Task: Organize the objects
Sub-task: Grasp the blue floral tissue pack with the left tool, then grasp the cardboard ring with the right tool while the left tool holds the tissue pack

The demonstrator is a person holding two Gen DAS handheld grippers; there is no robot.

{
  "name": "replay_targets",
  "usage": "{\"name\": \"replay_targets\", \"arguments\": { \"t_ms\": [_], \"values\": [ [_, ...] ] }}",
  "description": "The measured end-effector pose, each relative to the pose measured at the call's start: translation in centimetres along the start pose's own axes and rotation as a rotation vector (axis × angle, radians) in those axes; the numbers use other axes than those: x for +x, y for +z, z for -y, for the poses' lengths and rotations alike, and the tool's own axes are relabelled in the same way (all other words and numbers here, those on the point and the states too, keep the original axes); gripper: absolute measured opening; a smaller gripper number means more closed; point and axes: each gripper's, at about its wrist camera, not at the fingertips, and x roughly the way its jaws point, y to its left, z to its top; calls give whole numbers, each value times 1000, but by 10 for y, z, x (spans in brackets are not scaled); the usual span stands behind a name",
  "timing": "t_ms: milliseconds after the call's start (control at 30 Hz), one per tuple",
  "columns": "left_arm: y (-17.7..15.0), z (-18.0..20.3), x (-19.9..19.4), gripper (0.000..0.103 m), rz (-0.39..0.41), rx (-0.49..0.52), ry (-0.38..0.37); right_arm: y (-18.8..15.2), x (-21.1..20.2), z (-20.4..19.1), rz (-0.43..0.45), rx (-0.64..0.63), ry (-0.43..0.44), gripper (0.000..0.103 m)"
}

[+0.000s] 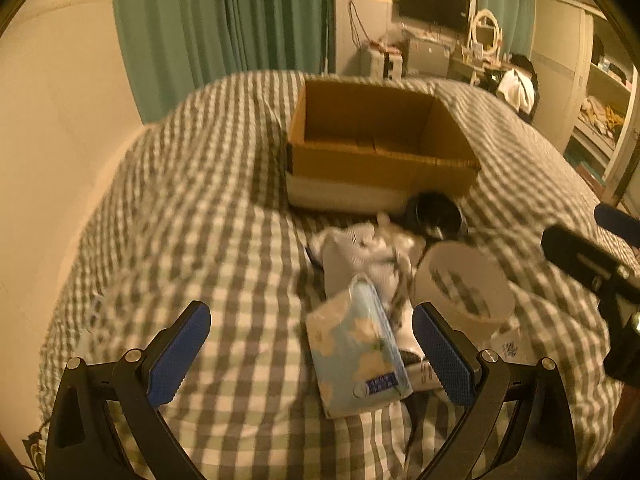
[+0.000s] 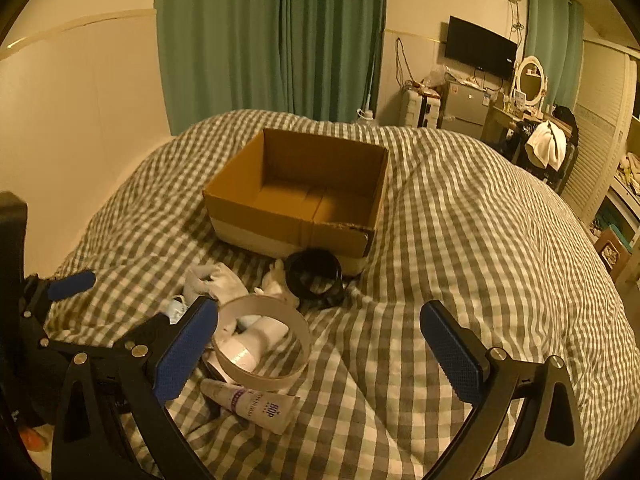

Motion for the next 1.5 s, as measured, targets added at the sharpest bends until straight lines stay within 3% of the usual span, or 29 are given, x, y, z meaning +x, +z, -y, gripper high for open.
{"name": "replay_targets", "arguments": {
  "t_ms": [200,300,367,567,867,1000,1133,1500],
  "values": [
    [-8,0,24,97,-91,-11,-55,-6,15,4,-41,8,-3,102],
    [-13,-1,35,83,-129,-15,-87,-9,23,2,-68,6,7,102],
    [-13,-3,34,57,-125,-28,-113,-12,28,1,-86,4,20,102],
    [-10,-6,22,43,-111,-41,-133,-16,37,-6,-119,4,79,102],
    [2,-23,6,42,-36,-40,-10,-23,53,-19,-180,-13,125,98],
    [3,-24,5,42,-31,-36,-3,-27,65,-27,-227,-39,132,93],
    [1,-21,6,42,-30,-24,-2,-33,74,-33,-261,-49,154,80],
    [2,-13,0,42,-22,-6,-4,-28,58,-30,-199,-53,138,79]
  ]
}}
